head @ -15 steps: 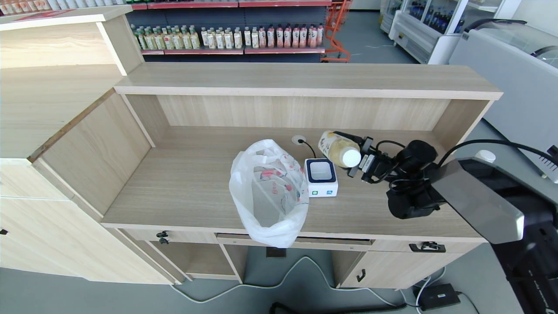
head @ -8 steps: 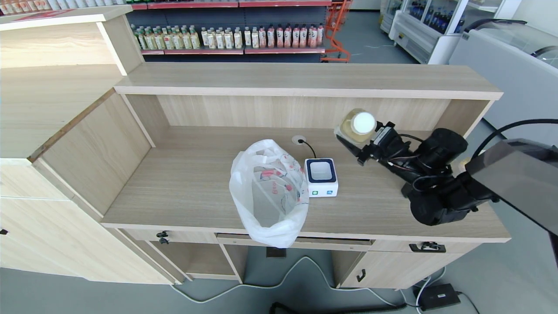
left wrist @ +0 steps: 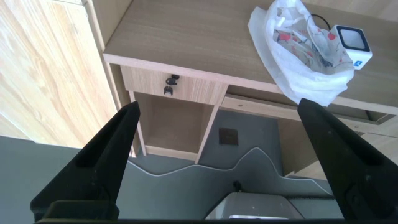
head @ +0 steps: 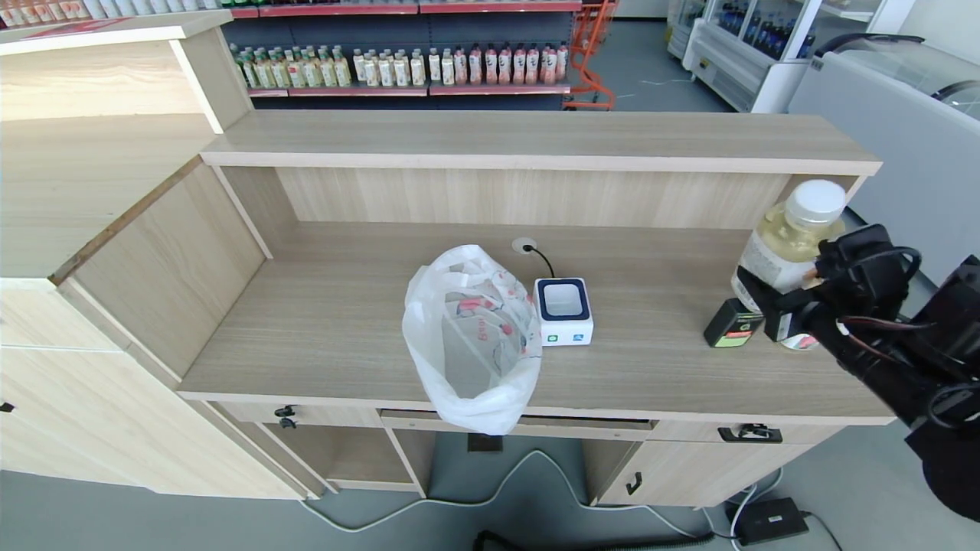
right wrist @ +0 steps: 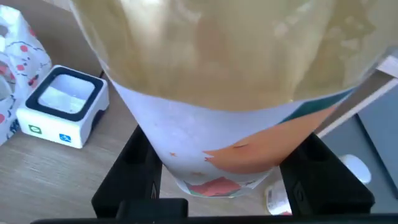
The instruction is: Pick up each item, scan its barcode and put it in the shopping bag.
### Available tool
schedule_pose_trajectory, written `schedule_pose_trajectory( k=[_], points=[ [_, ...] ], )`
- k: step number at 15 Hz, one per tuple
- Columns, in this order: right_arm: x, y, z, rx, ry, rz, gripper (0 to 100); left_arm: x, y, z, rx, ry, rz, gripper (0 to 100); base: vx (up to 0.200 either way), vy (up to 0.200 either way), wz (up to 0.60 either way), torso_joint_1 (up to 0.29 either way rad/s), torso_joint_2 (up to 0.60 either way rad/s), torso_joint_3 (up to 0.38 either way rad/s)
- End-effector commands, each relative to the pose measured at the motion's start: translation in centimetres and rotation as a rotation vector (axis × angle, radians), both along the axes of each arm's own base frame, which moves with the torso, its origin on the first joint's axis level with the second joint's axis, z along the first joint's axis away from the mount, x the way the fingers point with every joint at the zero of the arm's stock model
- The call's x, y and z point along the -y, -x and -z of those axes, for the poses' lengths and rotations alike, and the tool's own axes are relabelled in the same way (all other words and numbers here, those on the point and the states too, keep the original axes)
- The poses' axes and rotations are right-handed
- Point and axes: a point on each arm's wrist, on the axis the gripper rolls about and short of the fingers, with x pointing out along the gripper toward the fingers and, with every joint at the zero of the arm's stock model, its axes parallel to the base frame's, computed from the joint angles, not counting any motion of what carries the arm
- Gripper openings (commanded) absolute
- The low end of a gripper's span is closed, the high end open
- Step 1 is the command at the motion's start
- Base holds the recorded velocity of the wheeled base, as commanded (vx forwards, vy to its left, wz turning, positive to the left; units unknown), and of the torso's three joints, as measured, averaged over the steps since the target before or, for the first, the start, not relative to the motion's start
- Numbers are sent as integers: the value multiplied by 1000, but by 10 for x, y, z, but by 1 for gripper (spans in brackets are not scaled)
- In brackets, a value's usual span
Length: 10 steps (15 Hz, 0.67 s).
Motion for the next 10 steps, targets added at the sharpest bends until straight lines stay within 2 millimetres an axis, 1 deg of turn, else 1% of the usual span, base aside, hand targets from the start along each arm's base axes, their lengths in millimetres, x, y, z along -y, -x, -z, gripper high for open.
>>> schedule_pose_trajectory(
  k=[1,3,5,7,9,10],
  points=[
    [36,32,-19,2,-17,163,0,0,0,0,0,0,0,100,0,0,0,0,0,0],
    [50,43,-24,-31,-19,292,0,0,0,0,0,0,0,100,0,0,0,0,0,0],
    [51,50,-31,-6,-6,366,0,0,0,0,0,0,0,100,0,0,0,0,0,0],
    [51,56,-37,22,9,384,0,0,0,0,0,0,0,100,0,0,0,0,0,0],
    [51,58,-38,26,26,388,0,0,0,0,0,0,0,100,0,0,0,0,0,0],
    [48,60,-40,39,30,364,0,0,0,0,0,0,-2,100,0,0,600,7,-2,2]
  ],
)
